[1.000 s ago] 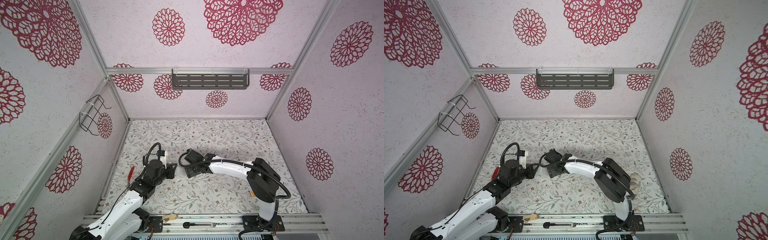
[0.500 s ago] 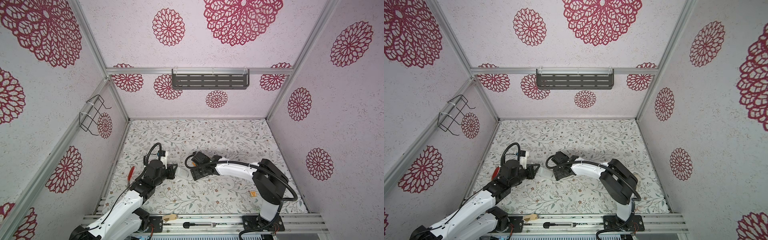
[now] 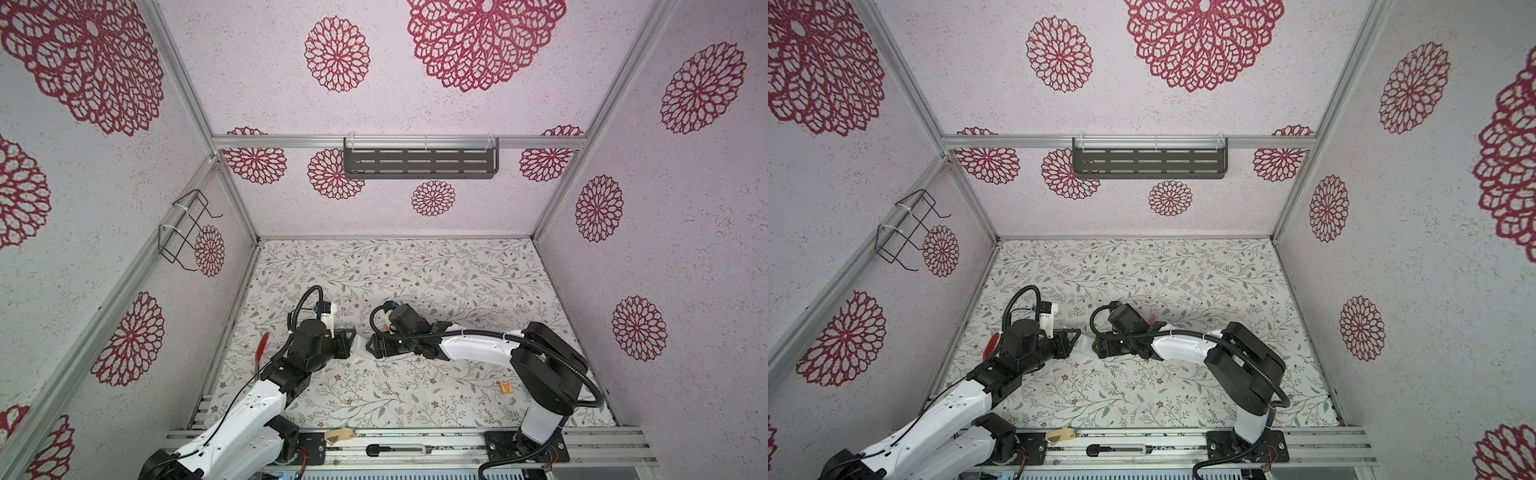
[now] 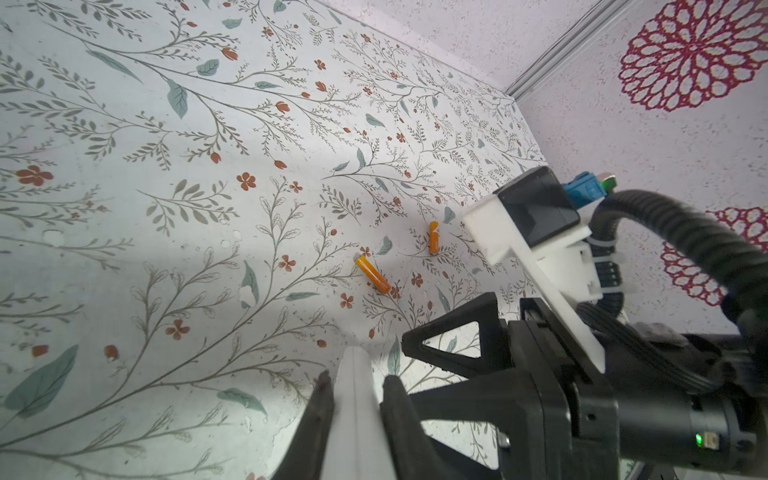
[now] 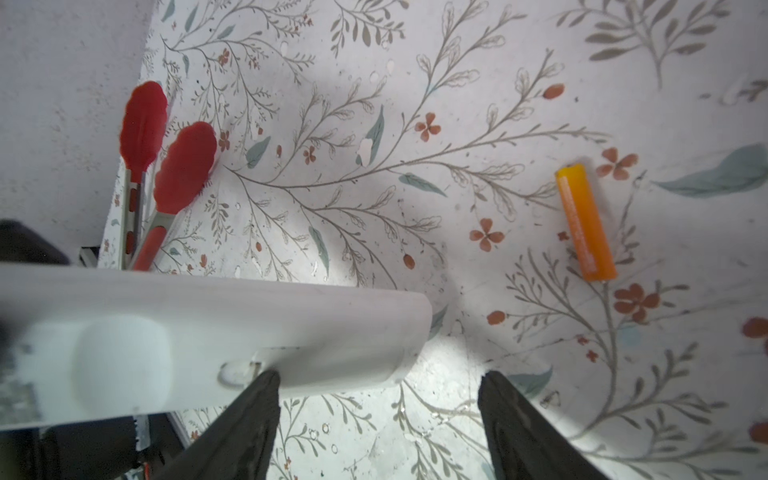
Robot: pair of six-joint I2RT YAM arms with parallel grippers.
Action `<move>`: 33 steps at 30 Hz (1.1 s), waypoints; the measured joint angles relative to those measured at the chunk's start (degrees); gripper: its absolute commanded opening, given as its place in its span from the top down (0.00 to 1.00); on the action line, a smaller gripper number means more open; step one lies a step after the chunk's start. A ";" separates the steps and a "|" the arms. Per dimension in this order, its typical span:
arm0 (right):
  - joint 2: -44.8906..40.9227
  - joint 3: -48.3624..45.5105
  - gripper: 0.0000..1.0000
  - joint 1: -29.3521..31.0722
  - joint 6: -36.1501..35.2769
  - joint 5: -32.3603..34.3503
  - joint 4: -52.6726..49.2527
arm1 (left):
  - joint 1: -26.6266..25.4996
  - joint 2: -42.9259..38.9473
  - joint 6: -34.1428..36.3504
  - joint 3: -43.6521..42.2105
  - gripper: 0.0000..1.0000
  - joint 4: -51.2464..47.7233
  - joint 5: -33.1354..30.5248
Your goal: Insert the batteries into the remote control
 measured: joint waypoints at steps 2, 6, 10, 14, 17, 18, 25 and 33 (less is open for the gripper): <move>0.00 -0.94 0.22 -0.33 1.36 -0.68 2.14 | 0.00 0.00 -0.04 0.00 1.00 0.00 -0.02; 0.00 -2.99 0.21 -0.81 3.41 -2.54 6.71 | 0.00 0.02 -0.07 0.00 1.00 0.02 0.02; 0.09 -3.87 0.22 -1.07 4.94 -4.68 10.27 | 0.00 0.02 -0.07 0.00 1.00 0.02 -0.07; 0.24 -4.11 0.22 -1.11 5.88 -6.38 12.85 | 0.00 0.17 -0.13 0.02 1.00 0.07 -0.24; 0.68 -4.59 0.22 -1.29 6.86 -7.34 14.60 | 0.00 0.42 -0.26 0.22 1.00 -0.04 -0.48; 0.98 -4.68 0.23 -1.40 7.08 -7.76 15.37 | 0.00 0.42 -0.35 0.26 1.00 -0.11 -0.70; 2.36 -5.09 0.24 -1.46 8.61 -8.74 18.78 | 0.22 0.76 -0.46 0.87 1.00 -0.87 -1.88; 3.78 -6.32 0.34 -1.44 10.73 -9.64 23.96 | 0.39 1.14 -0.87 1.18 1.00 -1.11 -2.67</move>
